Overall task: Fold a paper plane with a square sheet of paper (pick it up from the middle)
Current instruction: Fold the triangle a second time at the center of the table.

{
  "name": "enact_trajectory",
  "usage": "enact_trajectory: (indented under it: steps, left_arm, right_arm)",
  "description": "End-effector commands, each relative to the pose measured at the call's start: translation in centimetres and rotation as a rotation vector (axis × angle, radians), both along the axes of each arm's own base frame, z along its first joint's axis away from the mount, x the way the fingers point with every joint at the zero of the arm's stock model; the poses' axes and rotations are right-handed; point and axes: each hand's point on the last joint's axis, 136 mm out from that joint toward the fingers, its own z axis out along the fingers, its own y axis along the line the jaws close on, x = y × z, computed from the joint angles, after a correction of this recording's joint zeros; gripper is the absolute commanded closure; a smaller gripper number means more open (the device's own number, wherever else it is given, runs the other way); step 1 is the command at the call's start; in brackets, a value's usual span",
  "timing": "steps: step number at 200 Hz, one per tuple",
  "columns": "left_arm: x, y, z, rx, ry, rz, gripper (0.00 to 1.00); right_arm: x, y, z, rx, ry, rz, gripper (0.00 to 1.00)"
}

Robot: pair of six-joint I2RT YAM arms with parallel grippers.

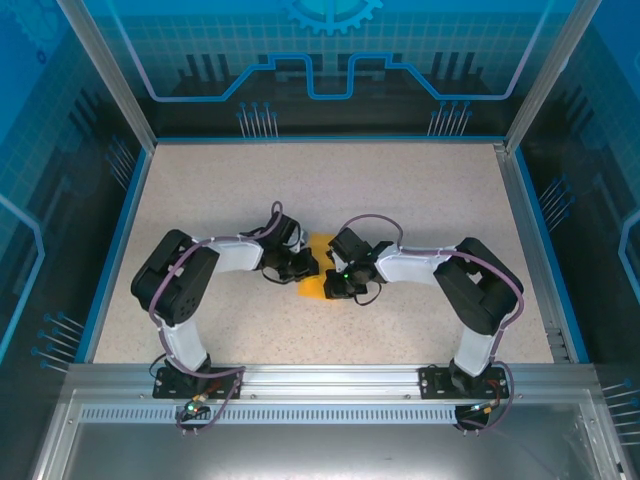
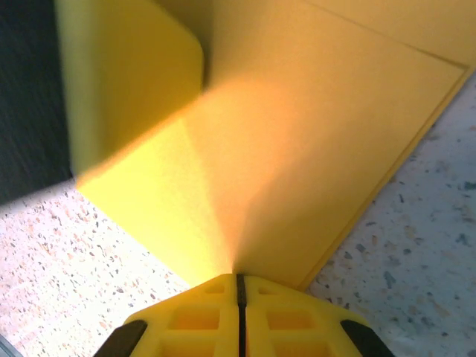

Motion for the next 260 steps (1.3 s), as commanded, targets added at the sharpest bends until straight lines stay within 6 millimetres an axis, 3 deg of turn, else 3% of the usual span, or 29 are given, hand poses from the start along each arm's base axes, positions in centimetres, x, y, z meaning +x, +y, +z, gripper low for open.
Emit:
enact_trajectory:
  steps: [1,60,94,136,168,183,198,220,238,260]
  left_arm:
    - [2.8,4.7,-2.1,0.178,-0.034,0.106,0.9]
    - [4.8,7.0,-2.5,0.26,-0.044,0.139,0.9]
    - [6.2,8.3,-1.3,0.279,-0.078,0.171,0.9]
    - [7.5,7.6,1.7,0.208,-0.128,0.193,0.89]
    - [6.9,7.3,4.9,0.148,-0.171,0.215,0.78]
    - [6.0,7.5,5.6,0.129,-0.173,0.23,0.7]
    - [4.9,7.7,6.1,0.113,-0.17,0.247,0.61]
    - [3.2,7.2,6.4,0.041,-0.152,0.251,0.52]
    - [2.3,6.5,6.6,-0.018,-0.144,0.241,0.48]
    - [1.2,5.3,6.7,-0.09,-0.13,0.213,0.47]
  right_arm:
    - [-6.2,-8.3,-6.7,-0.353,0.234,-0.008,0.92]
    - [-6.2,-8.2,-6.6,-0.347,0.235,-0.006,0.92]
    - [-6.0,-7.9,-6.3,-0.334,0.226,-0.004,0.92]
    - [-4.7,-6.1,-5.0,-0.248,0.184,-0.003,0.91]
    - [1.0,-0.9,2.1,-0.003,-0.012,-0.023,0.83]
    - [3.2,0.1,5.6,0.088,-0.093,-0.054,0.77]
    - [4.9,-0.1,8.0,0.128,-0.162,-0.092,0.68]
    - [6.6,-1.7,8.8,0.117,-0.209,-0.14,0.6]
    - [7.4,-2.9,8.0,0.091,-0.208,-0.161,0.55]
    - [7.8,-3.2,7.4,0.087,-0.2,-0.141,0.53]
